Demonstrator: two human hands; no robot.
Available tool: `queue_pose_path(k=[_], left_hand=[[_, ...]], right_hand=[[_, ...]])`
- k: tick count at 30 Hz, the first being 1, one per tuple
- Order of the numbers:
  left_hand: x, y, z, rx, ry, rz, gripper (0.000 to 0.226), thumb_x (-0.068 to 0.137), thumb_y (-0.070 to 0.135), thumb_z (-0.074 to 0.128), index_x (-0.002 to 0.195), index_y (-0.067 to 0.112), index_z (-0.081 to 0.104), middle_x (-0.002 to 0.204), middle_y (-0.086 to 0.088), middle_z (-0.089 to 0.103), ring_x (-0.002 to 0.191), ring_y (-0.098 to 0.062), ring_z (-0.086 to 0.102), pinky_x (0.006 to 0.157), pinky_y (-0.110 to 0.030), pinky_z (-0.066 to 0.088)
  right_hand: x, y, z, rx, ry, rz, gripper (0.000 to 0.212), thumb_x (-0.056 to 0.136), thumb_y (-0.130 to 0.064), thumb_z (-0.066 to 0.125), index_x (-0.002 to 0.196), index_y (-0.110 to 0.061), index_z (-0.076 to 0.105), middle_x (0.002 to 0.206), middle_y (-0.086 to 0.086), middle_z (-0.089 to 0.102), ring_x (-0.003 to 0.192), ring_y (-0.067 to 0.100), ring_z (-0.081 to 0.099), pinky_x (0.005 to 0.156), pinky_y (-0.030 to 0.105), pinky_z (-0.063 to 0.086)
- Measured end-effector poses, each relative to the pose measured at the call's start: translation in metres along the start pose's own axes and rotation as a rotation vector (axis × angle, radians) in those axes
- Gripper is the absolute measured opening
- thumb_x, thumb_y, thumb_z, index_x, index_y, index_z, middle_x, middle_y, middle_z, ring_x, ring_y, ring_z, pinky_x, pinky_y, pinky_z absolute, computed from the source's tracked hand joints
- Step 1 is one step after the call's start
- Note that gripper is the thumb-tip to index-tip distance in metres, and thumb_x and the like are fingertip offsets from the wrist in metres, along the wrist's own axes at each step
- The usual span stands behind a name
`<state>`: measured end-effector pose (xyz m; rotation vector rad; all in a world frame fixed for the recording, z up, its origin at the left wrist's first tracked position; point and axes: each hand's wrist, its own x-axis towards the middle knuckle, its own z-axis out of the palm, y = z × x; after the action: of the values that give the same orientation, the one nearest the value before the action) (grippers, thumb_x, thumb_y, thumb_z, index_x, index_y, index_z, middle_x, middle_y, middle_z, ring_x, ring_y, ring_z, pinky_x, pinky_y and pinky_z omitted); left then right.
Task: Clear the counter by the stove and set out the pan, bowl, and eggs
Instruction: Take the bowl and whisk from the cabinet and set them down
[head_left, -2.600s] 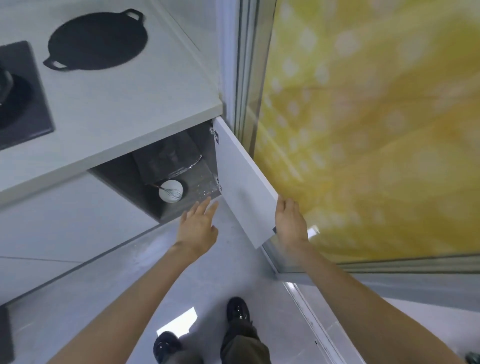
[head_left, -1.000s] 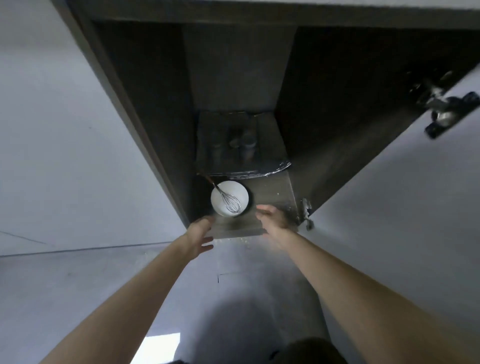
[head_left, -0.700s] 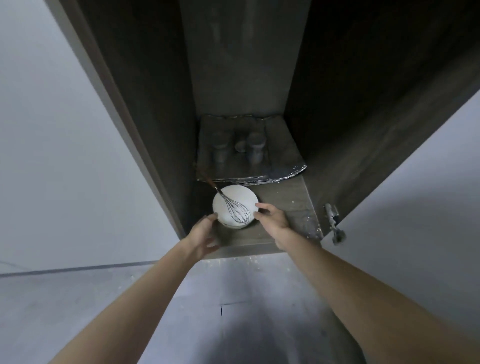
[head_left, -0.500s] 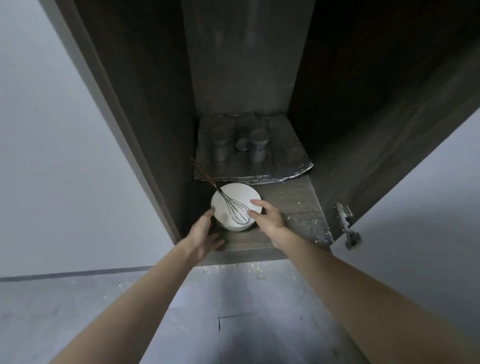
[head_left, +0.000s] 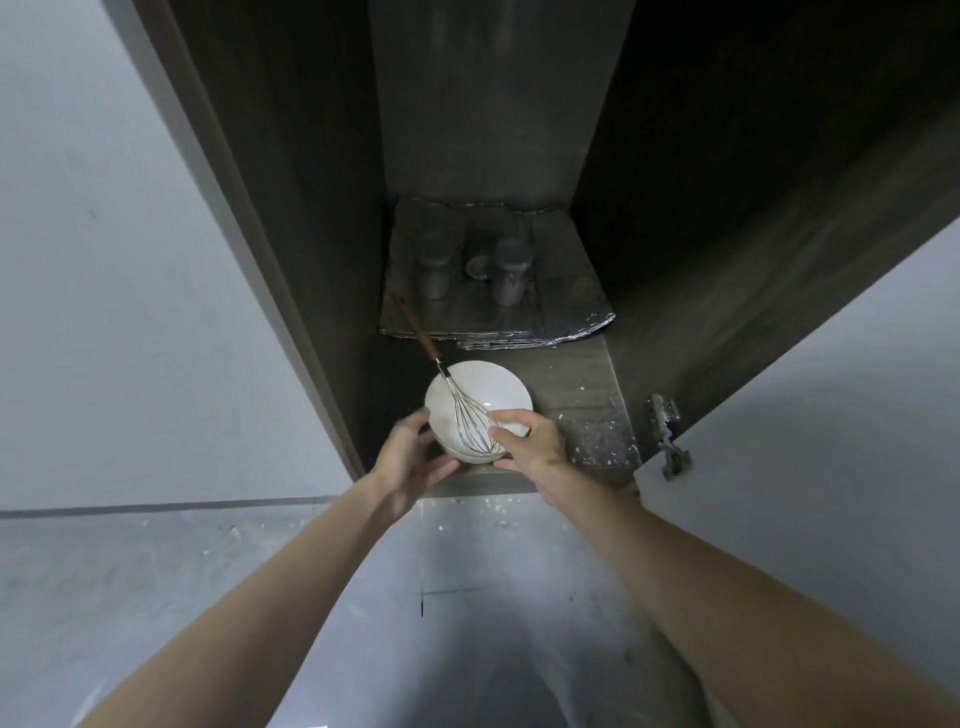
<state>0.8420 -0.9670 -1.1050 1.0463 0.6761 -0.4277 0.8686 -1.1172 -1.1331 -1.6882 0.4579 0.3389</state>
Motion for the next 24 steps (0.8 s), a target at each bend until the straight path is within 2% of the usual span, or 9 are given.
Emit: queue_pose_path(k=[2, 4, 7, 9, 12, 16, 19, 21, 24], left_hand=[[-0.022, 0.003, 0.005, 0.038, 0.003, -0.015, 0.022, 0.097, 0.034, 0.046, 0.109, 0.019, 0.055, 0.100, -0.003, 0.064, 0.086, -0.026, 0.065, 0.094, -0.041, 0.050], [-0.051, 0.006, 0.010, 0.079, -0.015, -0.049, 0.032, 0.095, 0.036, 0.048, 0.119, 0.015, 0.054, 0.108, -0.006, 0.061, 0.094, -0.027, 0.064, 0.092, -0.042, 0.052], [-0.110, 0.020, 0.026, 0.122, -0.043, -0.146, 0.028, 0.094, 0.042, 0.048, 0.107, 0.020, 0.060, 0.111, -0.011, 0.057, 0.100, -0.030, 0.060, 0.089, -0.040, 0.053], [-0.153, 0.033, 0.036, 0.144, -0.058, -0.213, 0.028, 0.093, 0.047, 0.048, 0.102, 0.022, 0.059, 0.107, -0.013, 0.056, 0.098, -0.033, 0.060, 0.086, -0.040, 0.054], [-0.217, 0.055, 0.047, 0.151, -0.044, -0.301, 0.032, 0.090, 0.051, 0.053, 0.107, 0.025, 0.057, 0.107, -0.016, 0.055, 0.093, -0.034, 0.064, 0.079, -0.040, 0.058], [-0.293, 0.082, 0.057, 0.187, -0.036, -0.349, 0.035, 0.089, 0.051, 0.054, 0.113, 0.026, 0.053, 0.111, -0.015, 0.054, 0.096, -0.036, 0.062, 0.086, -0.042, 0.054], [-0.352, 0.113, 0.069, 0.226, -0.069, -0.329, 0.022, 0.092, 0.042, 0.052, 0.103, 0.023, 0.057, 0.107, -0.011, 0.056, 0.095, -0.031, 0.058, 0.085, -0.043, 0.052], [-0.385, 0.134, 0.077, 0.271, -0.091, -0.315, 0.018, 0.093, 0.040, 0.051, 0.097, 0.024, 0.057, 0.102, -0.008, 0.058, 0.092, -0.027, 0.059, 0.078, -0.041, 0.054], [-0.433, 0.167, 0.086, 0.319, -0.124, -0.342, 0.024, 0.089, 0.043, 0.058, 0.105, 0.027, 0.054, 0.112, -0.008, 0.057, 0.099, -0.029, 0.059, 0.076, -0.041, 0.056]], right_hand=[[-0.022, -0.010, -0.014, -0.035, 0.000, 0.006, 0.020, 0.087, -0.005, 0.065, 0.105, -0.011, 0.070, 0.102, 0.008, 0.059, 0.083, 0.025, 0.062, 0.074, 0.036, 0.057], [-0.050, -0.019, -0.028, -0.081, -0.012, 0.003, 0.018, 0.086, -0.004, 0.065, 0.101, -0.013, 0.071, 0.099, 0.008, 0.061, 0.078, 0.024, 0.061, 0.071, 0.036, 0.057], [-0.102, -0.046, -0.052, -0.124, -0.035, 0.020, 0.017, 0.086, -0.002, 0.065, 0.095, -0.016, 0.070, 0.102, 0.007, 0.061, 0.080, 0.020, 0.059, 0.056, 0.021, 0.056], [-0.141, -0.065, -0.066, -0.144, -0.056, 0.046, 0.017, 0.086, -0.002, 0.064, 0.095, -0.015, 0.070, 0.099, 0.004, 0.060, 0.078, 0.018, 0.058, 0.052, 0.017, 0.055], [-0.200, -0.100, -0.083, -0.165, -0.093, 0.083, 0.018, 0.085, -0.004, 0.066, 0.097, -0.015, 0.072, 0.100, 0.005, 0.061, 0.079, 0.015, 0.058, 0.060, 0.024, 0.059], [-0.272, -0.154, -0.101, -0.216, -0.133, 0.101, 0.019, 0.085, -0.005, 0.066, 0.099, -0.016, 0.073, 0.100, 0.003, 0.063, 0.077, 0.011, 0.055, 0.065, 0.028, 0.060], [-0.323, -0.198, -0.114, -0.259, -0.189, 0.083, 0.019, 0.084, -0.008, 0.068, 0.096, -0.021, 0.073, 0.101, -0.005, 0.067, 0.084, 0.011, 0.057, 0.076, 0.040, 0.059], [-0.354, -0.227, -0.121, -0.320, -0.230, 0.056, 0.018, 0.084, -0.011, 0.069, 0.096, -0.024, 0.073, 0.105, -0.012, 0.067, 0.089, 0.009, 0.059, 0.074, 0.034, 0.058], [-0.397, -0.273, -0.131, -0.344, -0.267, 0.026, 0.021, 0.084, -0.008, 0.068, 0.102, -0.018, 0.073, 0.106, -0.013, 0.064, 0.091, 0.005, 0.058, 0.057, 0.014, 0.051]])
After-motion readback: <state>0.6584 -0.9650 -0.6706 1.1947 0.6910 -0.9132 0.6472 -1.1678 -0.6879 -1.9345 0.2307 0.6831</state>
